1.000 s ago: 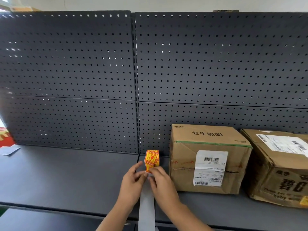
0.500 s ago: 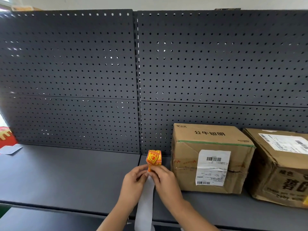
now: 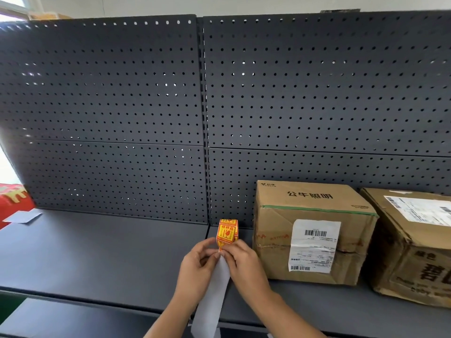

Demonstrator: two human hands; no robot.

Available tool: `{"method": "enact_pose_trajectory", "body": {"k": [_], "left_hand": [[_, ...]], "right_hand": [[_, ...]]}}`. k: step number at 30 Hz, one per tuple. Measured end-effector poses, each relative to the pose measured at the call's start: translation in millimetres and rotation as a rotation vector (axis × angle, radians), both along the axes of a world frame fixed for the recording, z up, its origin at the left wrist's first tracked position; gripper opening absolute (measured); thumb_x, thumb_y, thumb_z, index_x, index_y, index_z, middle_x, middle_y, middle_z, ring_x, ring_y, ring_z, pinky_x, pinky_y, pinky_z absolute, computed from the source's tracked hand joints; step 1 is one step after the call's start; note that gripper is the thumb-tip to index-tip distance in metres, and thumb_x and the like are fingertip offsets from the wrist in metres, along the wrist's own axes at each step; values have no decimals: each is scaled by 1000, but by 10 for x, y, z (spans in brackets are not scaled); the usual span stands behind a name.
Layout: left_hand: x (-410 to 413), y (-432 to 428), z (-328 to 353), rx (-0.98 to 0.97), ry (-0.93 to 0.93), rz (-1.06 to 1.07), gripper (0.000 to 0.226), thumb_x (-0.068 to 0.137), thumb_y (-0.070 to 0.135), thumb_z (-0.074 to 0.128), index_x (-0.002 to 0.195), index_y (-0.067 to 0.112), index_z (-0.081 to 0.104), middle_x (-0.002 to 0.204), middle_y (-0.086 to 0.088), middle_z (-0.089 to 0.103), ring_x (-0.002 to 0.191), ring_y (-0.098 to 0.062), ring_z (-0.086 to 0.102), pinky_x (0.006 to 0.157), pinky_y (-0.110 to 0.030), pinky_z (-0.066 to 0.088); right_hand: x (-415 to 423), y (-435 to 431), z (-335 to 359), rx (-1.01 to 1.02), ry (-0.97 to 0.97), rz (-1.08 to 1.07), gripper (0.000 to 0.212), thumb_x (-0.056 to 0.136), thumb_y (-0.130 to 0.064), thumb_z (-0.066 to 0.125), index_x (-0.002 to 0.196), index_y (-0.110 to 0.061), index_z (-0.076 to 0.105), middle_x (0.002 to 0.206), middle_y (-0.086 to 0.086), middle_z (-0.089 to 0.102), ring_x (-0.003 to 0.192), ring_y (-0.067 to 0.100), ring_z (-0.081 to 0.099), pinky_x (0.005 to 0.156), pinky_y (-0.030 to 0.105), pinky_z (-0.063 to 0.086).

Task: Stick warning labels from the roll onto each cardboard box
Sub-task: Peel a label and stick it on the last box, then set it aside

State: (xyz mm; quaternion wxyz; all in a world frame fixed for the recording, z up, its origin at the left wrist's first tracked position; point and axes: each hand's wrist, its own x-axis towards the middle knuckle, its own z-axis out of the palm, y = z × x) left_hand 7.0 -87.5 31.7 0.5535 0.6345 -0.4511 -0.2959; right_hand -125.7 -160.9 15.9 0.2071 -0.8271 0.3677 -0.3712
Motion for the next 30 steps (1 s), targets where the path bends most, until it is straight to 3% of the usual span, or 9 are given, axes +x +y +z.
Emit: {"method": "enact_pose_trajectory", "body": {"k": [8, 14, 21, 26, 30], "left_hand": [[-42, 11, 4, -29, -17, 24, 38, 100, 5, 65, 129, 29, 57, 95, 8, 80, 97, 1, 72, 88, -12, 53], [-70, 28, 4, 1, -55, 28, 39, 100, 14, 68, 130, 35, 56, 95, 15, 80, 99, 6, 70, 84, -2, 47], [-82, 71, -7, 23, -56, 11, 42, 100, 13, 68, 131, 37, 55, 98, 14, 81, 104, 2, 71, 97, -19, 50], [-121, 117, -65, 29, -30, 24, 40, 100, 17, 68, 131, 37, 53, 99, 14, 80, 104, 1, 71, 95, -20, 50], [-130, 127, -129, 54, -25, 54, 41, 101, 9, 66, 128, 37, 56, 100, 13, 80, 101, 0, 72, 90, -19, 52]], "right_hand": [[-29, -2, 7, -6, -14, 28, 24, 106, -26, 58, 121, -19, 74, 113, -3, 72, 98, 9, 67, 82, 26, 56], [-54, -21, -25, 3, -18, 34, 23, 105, -25, 59, 121, -19, 74, 112, -3, 74, 97, 7, 68, 81, 21, 56], [-92, 8, -69, 37, 37, 62, 22, 106, -28, 54, 121, -24, 69, 112, -4, 73, 98, 12, 69, 79, 34, 58], [-119, 29, -76, 27, 75, 54, 22, 106, -29, 52, 117, -22, 69, 109, -3, 72, 94, 14, 69, 77, 37, 59], [-116, 43, -73, 26, 77, 19, 19, 106, -29, 52, 114, -22, 68, 102, -4, 73, 88, 12, 70, 73, 33, 59]]}}
